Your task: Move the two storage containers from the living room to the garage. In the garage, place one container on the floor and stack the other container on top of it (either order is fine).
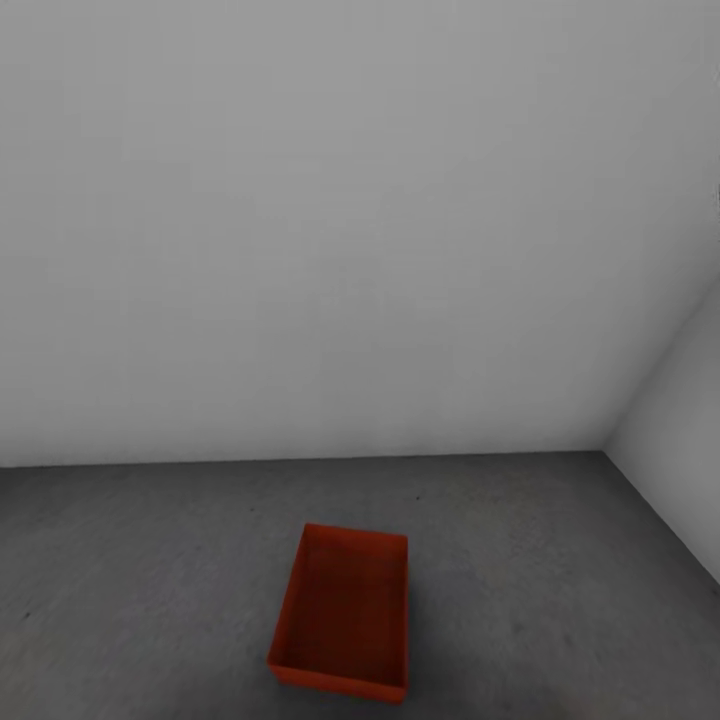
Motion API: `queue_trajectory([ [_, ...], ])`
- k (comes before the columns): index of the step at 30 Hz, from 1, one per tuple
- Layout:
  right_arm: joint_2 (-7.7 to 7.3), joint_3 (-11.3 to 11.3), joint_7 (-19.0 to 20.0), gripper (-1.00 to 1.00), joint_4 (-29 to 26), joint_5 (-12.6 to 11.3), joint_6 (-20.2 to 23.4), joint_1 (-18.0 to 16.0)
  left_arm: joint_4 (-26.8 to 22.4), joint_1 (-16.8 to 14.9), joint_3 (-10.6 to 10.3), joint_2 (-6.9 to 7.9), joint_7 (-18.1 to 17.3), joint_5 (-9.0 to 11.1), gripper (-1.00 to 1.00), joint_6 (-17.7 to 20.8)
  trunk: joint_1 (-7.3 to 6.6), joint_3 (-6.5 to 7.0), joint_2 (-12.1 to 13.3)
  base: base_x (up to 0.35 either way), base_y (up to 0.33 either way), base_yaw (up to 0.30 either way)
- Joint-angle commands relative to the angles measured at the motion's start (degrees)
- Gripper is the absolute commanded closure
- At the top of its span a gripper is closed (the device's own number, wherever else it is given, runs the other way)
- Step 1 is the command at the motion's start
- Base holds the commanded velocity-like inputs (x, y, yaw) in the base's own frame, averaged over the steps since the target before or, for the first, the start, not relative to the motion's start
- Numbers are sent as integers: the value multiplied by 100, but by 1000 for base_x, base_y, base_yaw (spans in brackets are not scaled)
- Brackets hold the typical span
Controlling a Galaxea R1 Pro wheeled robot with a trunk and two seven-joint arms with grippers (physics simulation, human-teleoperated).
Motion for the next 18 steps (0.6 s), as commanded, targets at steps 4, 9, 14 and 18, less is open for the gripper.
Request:
queue_trajectory([
  [4, -2, 46, -3, -100, 16, -39, -29, -7, -5, -1, -10, 0, 14, 28, -100, 9, 0, 32, -3, 0, 0, 0],
  [9, 8, 48, 1, -100, 20, -45, 22, -7, -5, -1, -10, 2, 14, 28, -100, 10, 0, 78, -3, 0, 0, 0],
  [14, 13, 46, -2, -100, 20, -53, 41, -7, -5, -1, -10, 1, 14, 28, -100, 7, 0, 124, -3, 0, 0, 0],
  [18, 15, 46, -2, -100, 20, -54, 44, -7, -5, -1, -10, 0, 14, 28, -100, 9, 0, 161, -3, 0, 0, 0],
])
